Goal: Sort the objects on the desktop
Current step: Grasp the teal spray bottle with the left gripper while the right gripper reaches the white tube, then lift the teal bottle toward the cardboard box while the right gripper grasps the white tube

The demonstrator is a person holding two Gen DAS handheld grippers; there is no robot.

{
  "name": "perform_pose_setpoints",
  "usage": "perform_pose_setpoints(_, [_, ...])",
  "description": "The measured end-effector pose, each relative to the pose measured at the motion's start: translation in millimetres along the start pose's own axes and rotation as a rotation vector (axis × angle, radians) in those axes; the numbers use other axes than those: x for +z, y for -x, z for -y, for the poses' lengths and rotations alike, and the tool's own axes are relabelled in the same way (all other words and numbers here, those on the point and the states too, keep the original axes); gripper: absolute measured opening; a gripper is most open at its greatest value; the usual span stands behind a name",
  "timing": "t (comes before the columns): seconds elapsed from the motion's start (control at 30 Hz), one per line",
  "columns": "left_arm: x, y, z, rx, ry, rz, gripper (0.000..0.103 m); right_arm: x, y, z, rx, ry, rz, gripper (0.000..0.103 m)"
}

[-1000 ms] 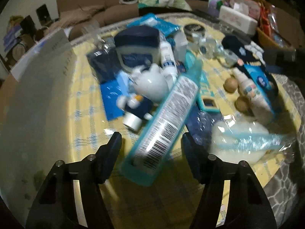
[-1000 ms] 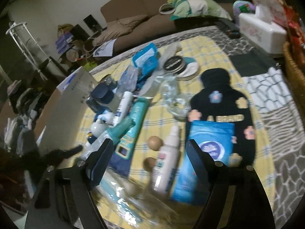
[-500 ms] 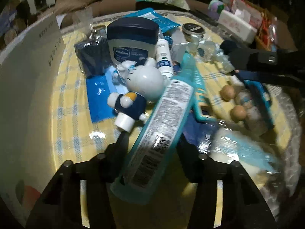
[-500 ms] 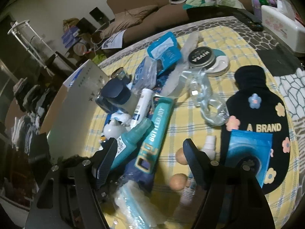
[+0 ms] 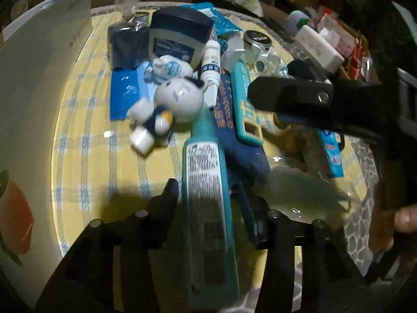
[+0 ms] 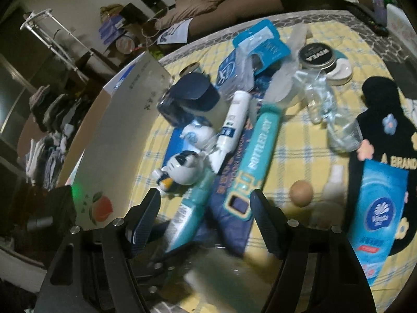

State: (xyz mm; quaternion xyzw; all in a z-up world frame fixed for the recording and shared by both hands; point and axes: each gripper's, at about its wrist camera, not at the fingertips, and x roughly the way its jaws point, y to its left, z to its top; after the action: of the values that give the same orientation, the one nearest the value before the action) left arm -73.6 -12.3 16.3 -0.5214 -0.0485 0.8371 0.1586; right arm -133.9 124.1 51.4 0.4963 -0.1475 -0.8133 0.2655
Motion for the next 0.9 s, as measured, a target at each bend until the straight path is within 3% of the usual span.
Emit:
perform_pose_setpoints(0.03, [1.2, -2.0, 2.4, 0.013, -0.016, 0.009, 0.044, -0.4, 0.5, -0.7, -0.001, 0.001, 0.002, 0.074])
perform_pose_setpoints(0.07, [1.6, -2.8, 4.0, 0.024, -0.027, 0.014, 0.035, -0.4, 0.5, -1.3, -0.003, 0.003, 0.007, 0.074])
perform_pose_setpoints(0.1, [1.8, -3.9, 5.2, 0.03, -0.03, 0.018, 0.032, 0.2, 2.2, -1.8, -0.005, 0.003, 0.017, 0.073])
perform_pose_setpoints(0.2, [0.7, 0.8, -5.6, -0.021, 0.023, 0.026, 0.031, 6.7, 11.5, -1.0, -0.036, 0.001, 0.06, 0.062])
perform_pose_setpoints(0.27, [-1.1, 10.9, -12.3, -0.048, 0.051, 0.037, 0.031, 13.5, 16.2, -1.3, -0.085, 0.013, 0.086, 0.049])
perform_pose_setpoints(0.33, [-0.9, 25.2, -15.6, -0.074, 0.068, 0.061, 0.032, 22.1, 14.6, -3.6, -0.112, 0.028, 0.085, 0.045])
perform_pose_setpoints(0.5, [8.2, 73.0, -25.0, -0.14, 0.099, 0.167, 0.032, 48.0, -16.8, -11.1, -0.164, 0.046, 0.033, 0.041])
perform_pose_setpoints(0.67, [18.6, 113.0, -47.5, -0.205, 0.17, 0.256, 0.032, 62.8, -63.3, -11.7, -0.275, 0.058, -0.06, 0.036])
perform_pose_setpoints(0.9, [28.0, 141.6, -71.3, -0.266, 0.23, 0.319, 0.032, 67.2, -86.4, -13.0, -0.411, 0.127, -0.067, 0.035])
